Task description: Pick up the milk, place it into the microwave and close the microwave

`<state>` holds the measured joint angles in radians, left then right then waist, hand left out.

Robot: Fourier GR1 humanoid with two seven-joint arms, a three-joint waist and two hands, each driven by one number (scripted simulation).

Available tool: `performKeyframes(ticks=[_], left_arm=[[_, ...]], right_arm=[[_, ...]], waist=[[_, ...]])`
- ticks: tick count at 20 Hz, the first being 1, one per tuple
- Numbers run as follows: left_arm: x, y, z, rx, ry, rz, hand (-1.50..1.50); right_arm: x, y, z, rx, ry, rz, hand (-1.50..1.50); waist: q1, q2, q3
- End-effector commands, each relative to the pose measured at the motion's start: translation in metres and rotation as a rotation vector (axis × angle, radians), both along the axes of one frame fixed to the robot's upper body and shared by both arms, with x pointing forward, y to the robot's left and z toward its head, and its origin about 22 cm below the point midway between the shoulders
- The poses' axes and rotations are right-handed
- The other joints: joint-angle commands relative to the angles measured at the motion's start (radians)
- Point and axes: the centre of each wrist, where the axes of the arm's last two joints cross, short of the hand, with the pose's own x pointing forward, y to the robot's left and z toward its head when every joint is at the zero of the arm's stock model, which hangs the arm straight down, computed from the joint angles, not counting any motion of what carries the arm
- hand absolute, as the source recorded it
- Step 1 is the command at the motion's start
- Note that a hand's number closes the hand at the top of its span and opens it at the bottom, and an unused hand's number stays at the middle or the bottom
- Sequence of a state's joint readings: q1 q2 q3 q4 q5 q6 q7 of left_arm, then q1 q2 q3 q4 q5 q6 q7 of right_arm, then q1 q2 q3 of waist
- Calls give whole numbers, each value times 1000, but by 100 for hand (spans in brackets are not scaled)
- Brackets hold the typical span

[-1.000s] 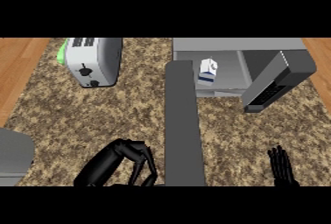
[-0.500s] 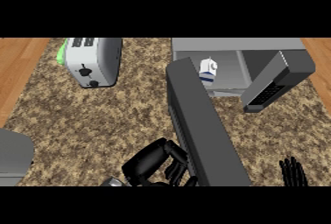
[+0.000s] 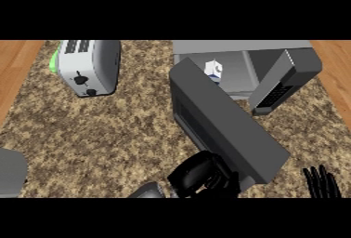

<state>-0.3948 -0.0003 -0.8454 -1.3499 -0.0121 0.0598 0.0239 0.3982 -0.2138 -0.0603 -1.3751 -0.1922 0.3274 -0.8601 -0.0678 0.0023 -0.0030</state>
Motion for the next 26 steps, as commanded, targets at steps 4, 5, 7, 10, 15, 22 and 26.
performKeyframes(ticks=[4,5,7,10,15,22,26], left_arm=[[10,-17,-19,76,37,96,150],[10,-16,-21,45,61,117,150],[12,-18,-19,9,58,155,150],[20,-19,-12,-104,42,216,-150],[51,-19,9,-181,6,349,150],[85,-15,20,-225,-1,479,150],[96,-15,32,-308,19,497,150]], right_arm=[[3,4,27,67,-104,142,-150],[14,18,35,78,-129,162,-150],[20,5,50,56,-160,177,-150],[18,11,56,42,-145,208,-150],[18,11,67,48,-147,237,-150],[18,14,85,66,-144,308,-150],[18,17,93,86,-150,350,-150]], waist=[[-61,13,1],[-67,16,-1],[-88,19,-1],[-112,25,-3],[-156,30,-3],[-197,49,-2],[-229,59,-4]])
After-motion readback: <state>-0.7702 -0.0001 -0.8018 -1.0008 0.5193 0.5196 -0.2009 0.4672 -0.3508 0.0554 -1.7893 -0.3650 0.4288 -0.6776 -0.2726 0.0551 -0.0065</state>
